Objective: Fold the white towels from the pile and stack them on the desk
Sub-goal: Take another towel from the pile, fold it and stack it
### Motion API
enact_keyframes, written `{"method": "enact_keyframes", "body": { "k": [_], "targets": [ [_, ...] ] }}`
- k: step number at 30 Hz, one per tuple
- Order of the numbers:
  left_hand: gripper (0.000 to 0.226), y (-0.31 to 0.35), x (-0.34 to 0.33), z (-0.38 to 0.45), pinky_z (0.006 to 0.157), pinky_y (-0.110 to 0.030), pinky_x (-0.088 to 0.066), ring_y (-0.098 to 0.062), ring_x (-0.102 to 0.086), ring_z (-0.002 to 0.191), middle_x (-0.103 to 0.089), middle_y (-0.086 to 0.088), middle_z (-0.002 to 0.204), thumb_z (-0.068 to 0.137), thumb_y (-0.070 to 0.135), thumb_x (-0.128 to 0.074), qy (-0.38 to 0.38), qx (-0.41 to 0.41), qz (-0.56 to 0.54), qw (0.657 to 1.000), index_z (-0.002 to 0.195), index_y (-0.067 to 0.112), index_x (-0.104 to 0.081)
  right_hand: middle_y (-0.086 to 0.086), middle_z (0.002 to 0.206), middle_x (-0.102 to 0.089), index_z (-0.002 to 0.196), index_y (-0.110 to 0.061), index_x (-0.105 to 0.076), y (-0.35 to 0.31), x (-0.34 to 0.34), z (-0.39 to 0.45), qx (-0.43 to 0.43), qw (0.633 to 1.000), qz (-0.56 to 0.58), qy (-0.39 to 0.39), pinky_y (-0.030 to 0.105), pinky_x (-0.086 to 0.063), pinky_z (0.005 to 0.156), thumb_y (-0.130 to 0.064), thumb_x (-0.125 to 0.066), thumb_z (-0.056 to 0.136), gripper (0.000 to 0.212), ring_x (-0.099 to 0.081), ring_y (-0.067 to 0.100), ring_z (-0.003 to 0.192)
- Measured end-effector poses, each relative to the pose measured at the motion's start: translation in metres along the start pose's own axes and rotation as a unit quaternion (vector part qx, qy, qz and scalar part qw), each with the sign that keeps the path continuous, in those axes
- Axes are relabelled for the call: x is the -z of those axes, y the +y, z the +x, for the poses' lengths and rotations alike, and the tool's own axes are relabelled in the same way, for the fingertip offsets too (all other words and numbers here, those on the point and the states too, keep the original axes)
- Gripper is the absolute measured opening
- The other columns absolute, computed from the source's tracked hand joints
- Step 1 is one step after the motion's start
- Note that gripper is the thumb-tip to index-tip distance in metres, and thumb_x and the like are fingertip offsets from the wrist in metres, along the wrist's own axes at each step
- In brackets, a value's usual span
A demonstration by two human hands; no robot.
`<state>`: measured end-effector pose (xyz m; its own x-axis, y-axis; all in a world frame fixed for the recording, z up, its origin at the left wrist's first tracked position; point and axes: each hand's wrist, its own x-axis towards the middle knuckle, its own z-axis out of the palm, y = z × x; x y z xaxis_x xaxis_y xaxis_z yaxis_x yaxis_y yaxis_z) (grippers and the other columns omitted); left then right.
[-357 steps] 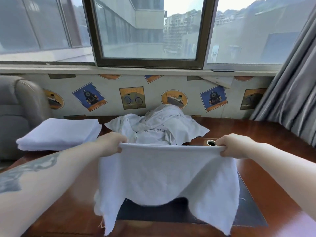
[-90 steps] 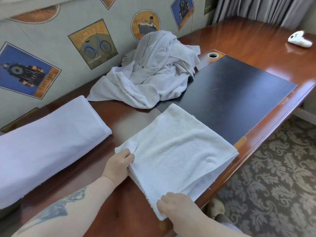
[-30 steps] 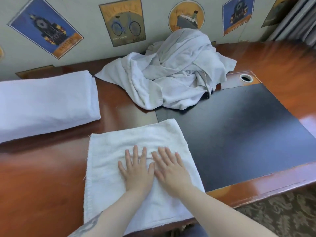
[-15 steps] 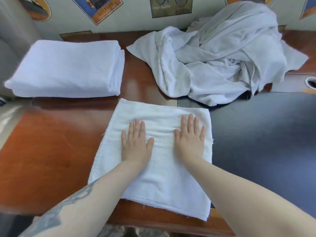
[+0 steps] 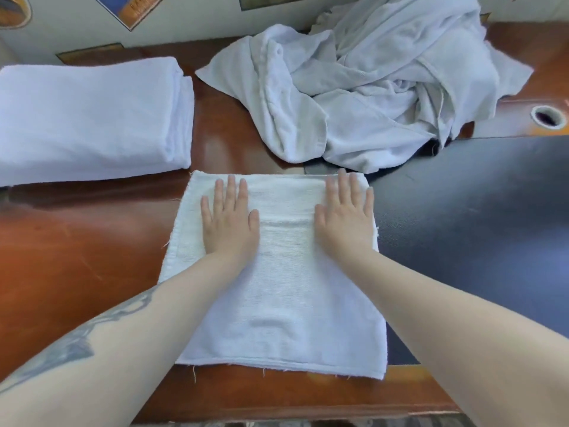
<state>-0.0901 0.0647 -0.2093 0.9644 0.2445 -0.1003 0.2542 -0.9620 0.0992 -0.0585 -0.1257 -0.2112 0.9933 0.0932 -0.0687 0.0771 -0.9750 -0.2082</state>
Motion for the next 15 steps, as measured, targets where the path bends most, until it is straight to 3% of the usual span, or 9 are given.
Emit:
{"method": "enact_keyframes", "body": {
  "k": [2, 4, 9, 13, 15],
  "targets": [
    [0.059, 0.021, -0.002, 0.006, 0.119, -0.043, 0.009, -0.014, 0.014, 0.149, 0.011, 0.007, 0.163, 0.103, 0.034, -0.020, -0.009, -0.072, -0.004, 0.997, 0.156, 0.023, 0.003, -0.003, 0.165, 0.004, 0.157, -0.025, -0.003, -0.035, -0.005, 0.000, 0.096, 0.994, 0.045, -0.031, 0.040, 0.015, 0.118, -0.030, -0.024, 0.103, 0.058, 0.011, 0.015, 0.151],
    [0.056, 0.028, -0.008, 0.012, 0.120, -0.044, 0.007, -0.013, 0.015, 0.149, 0.013, 0.011, 0.162, 0.104, 0.035, -0.016, -0.040, -0.085, -0.002, 0.996, 0.155, 0.027, 0.006, -0.008, 0.165, 0.005, 0.156, -0.033, -0.001, -0.052, -0.016, -0.002, 0.110, 0.989, 0.076, -0.069, 0.039, 0.015, 0.119, -0.033, -0.020, 0.104, 0.055, 0.014, 0.013, 0.150],
    [0.058, -0.010, -0.011, 0.034, 0.120, -0.046, 0.007, -0.012, 0.012, 0.149, 0.009, 0.011, 0.163, 0.101, 0.047, -0.015, -0.027, -0.028, -0.020, 0.999, 0.155, 0.033, 0.002, -0.008, 0.164, 0.010, 0.155, -0.040, 0.000, -0.004, -0.018, 0.019, 0.005, 0.999, 0.008, -0.038, 0.044, 0.016, 0.119, -0.062, -0.017, 0.094, 0.067, 0.017, 0.018, 0.150],
    [0.058, -0.047, -0.002, 0.037, 0.121, -0.044, 0.006, -0.014, 0.008, 0.150, 0.003, 0.004, 0.164, 0.103, 0.040, -0.018, -0.018, 0.028, -0.013, 0.999, 0.157, 0.025, -0.003, -0.002, 0.165, 0.008, 0.157, -0.028, 0.004, 0.032, -0.007, 0.012, -0.087, 0.996, -0.022, -0.015, 0.045, 0.012, 0.120, -0.053, -0.012, 0.098, 0.065, 0.013, 0.017, 0.151],
    [0.058, -0.035, -0.002, 0.015, 0.120, -0.042, 0.006, -0.016, 0.006, 0.151, 0.002, 0.001, 0.164, 0.103, 0.036, -0.020, 0.003, 0.001, -0.010, 1.000, 0.156, 0.020, -0.005, 0.002, 0.165, 0.009, 0.157, -0.021, 0.004, 0.016, -0.007, -0.005, -0.095, 0.995, -0.026, 0.004, 0.046, 0.014, 0.119, -0.045, -0.014, 0.101, 0.064, 0.011, 0.020, 0.151]
  ]
}}
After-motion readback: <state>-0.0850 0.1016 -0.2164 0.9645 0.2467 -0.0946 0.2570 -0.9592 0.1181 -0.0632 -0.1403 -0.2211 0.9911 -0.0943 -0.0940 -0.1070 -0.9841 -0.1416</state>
